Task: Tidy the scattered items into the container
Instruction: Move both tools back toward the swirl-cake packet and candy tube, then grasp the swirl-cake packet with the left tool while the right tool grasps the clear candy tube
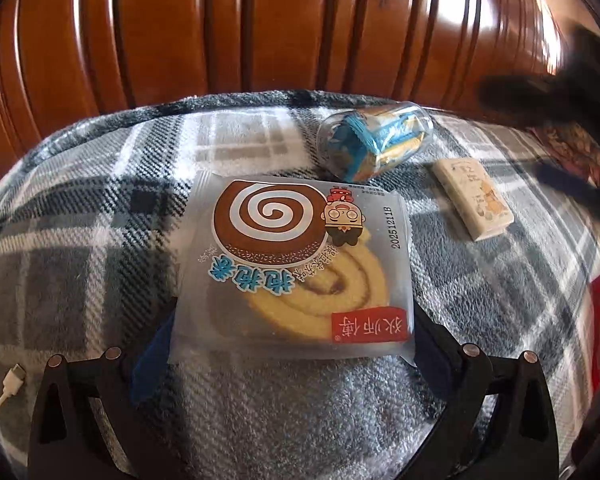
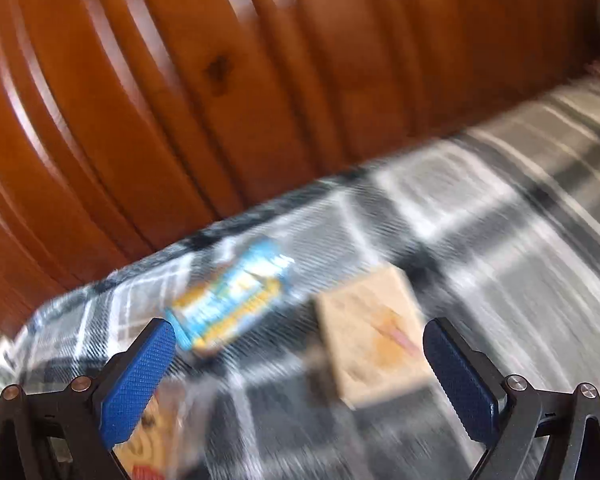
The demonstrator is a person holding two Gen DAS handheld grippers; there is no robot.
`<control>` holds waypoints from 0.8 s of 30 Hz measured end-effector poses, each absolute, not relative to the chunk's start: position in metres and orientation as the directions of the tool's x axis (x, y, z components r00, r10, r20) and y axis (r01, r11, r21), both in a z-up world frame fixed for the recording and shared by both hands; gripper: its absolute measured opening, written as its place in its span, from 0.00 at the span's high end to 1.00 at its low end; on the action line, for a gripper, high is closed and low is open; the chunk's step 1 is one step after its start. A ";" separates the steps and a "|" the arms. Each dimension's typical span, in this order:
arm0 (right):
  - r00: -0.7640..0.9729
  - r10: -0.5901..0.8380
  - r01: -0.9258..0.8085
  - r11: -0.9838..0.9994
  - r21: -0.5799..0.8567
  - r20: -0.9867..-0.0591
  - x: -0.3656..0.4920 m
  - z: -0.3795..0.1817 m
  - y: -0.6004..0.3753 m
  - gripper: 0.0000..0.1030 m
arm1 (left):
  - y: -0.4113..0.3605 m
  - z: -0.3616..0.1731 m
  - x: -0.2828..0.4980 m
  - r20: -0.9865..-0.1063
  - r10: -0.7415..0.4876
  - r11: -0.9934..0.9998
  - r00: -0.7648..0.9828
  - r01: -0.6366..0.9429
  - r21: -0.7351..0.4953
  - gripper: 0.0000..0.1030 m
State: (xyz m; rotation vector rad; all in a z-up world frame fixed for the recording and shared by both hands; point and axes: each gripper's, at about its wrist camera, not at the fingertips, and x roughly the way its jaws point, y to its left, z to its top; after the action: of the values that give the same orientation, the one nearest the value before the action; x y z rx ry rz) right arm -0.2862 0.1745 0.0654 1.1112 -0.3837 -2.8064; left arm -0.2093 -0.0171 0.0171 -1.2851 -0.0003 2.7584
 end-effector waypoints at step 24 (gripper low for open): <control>-0.469 -0.109 -0.191 -0.956 0.221 -0.876 -0.382 0.023 0.139 0.48 | -0.033 0.012 -0.194 -0.743 0.121 -0.993 -0.659 -0.082 -0.089 0.00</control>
State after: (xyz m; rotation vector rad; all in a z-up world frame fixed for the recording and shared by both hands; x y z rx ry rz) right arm -0.3818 0.1394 0.0228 1.6421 -0.4650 -2.6954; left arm -0.1936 -0.0325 0.0116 -1.2427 -0.0724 2.7631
